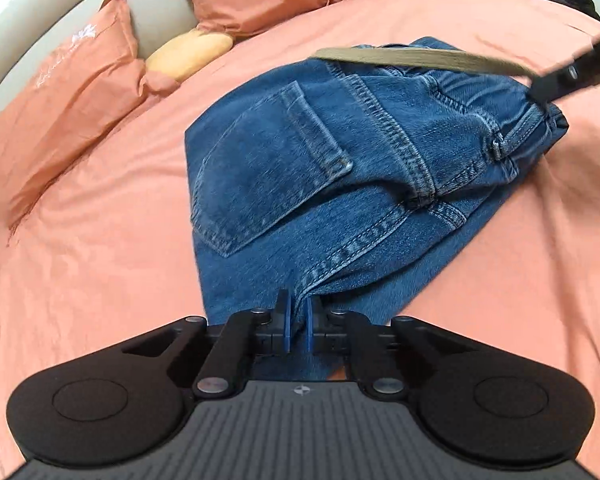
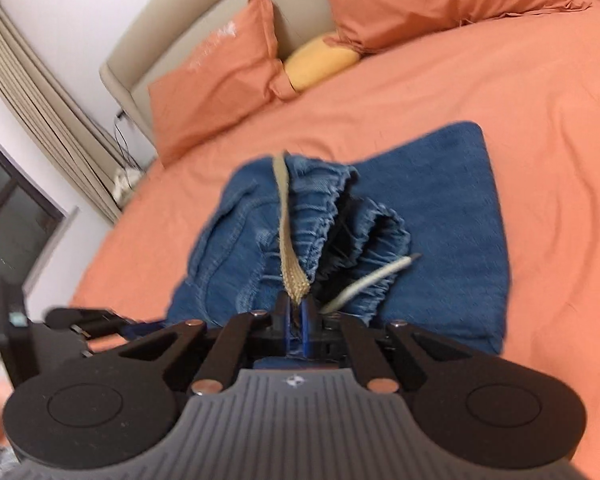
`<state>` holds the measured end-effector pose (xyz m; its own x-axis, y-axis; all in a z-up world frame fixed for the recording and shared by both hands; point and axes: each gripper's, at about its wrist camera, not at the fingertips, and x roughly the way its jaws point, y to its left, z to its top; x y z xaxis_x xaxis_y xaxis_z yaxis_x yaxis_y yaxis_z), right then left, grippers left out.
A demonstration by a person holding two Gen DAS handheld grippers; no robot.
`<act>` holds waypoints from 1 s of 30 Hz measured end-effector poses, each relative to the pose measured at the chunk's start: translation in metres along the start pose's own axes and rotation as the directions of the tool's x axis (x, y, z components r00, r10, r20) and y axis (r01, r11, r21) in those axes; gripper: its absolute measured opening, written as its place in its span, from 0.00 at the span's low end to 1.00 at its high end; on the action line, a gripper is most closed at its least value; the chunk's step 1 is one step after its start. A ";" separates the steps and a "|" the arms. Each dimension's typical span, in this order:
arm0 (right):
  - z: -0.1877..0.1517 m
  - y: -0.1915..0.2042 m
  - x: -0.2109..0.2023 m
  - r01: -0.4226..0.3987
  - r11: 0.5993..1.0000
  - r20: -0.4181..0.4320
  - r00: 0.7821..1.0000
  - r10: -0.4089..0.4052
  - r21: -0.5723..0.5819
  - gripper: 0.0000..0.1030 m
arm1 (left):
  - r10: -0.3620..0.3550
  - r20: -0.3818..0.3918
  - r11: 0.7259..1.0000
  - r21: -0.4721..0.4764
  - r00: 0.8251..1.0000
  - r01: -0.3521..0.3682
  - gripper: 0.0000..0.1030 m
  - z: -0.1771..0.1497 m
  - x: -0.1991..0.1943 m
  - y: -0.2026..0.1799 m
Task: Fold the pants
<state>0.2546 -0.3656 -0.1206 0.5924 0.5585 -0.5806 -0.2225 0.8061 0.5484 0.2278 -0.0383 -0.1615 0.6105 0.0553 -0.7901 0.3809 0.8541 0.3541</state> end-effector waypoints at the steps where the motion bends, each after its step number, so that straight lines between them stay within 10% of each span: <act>1: -0.003 -0.002 0.003 0.036 0.999 -0.024 0.999 -0.036 -0.017 0.00 | -0.006 -0.012 1.000 -0.016 1.000 0.006 0.03 -0.001 0.002 0.003; 8: -0.006 -0.021 0.028 0.104 0.994 -0.091 0.991 -0.101 0.026 0.03 | -0.124 -0.057 0.983 -0.141 0.991 0.115 0.00 -0.009 -0.003 0.024; 10: -0.002 -0.020 0.015 0.102 0.994 -0.046 0.994 -0.101 0.027 0.14 | -0.167 -0.033 0.972 -0.176 0.985 0.159 0.04 -0.010 -0.014 0.031; 12: 0.002 -0.019 0.005 0.112 0.993 0.002 0.994 -0.112 0.030 0.45 | -0.173 -0.006 0.963 -0.209 0.985 0.168 0.09 -0.008 -0.022 0.038; 21: 0.034 -0.058 0.036 -0.105 0.943 0.130 0.989 0.066 0.315 0.48 | -0.161 0.069 0.915 -0.362 0.984 0.175 0.24 0.025 -0.011 0.065; 30: 0.043 -0.065 0.098 -0.136 0.876 0.076 0.991 0.114 0.462 0.57 | -0.170 0.057 0.893 -0.414 0.984 0.178 0.25 0.040 0.007 0.077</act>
<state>0.3609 -0.3717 -0.1872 0.6202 0.6305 -0.4667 0.0817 0.5399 0.8378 0.2890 0.0076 -0.1198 0.5749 -0.1204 -0.8093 0.1614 0.9864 -0.0321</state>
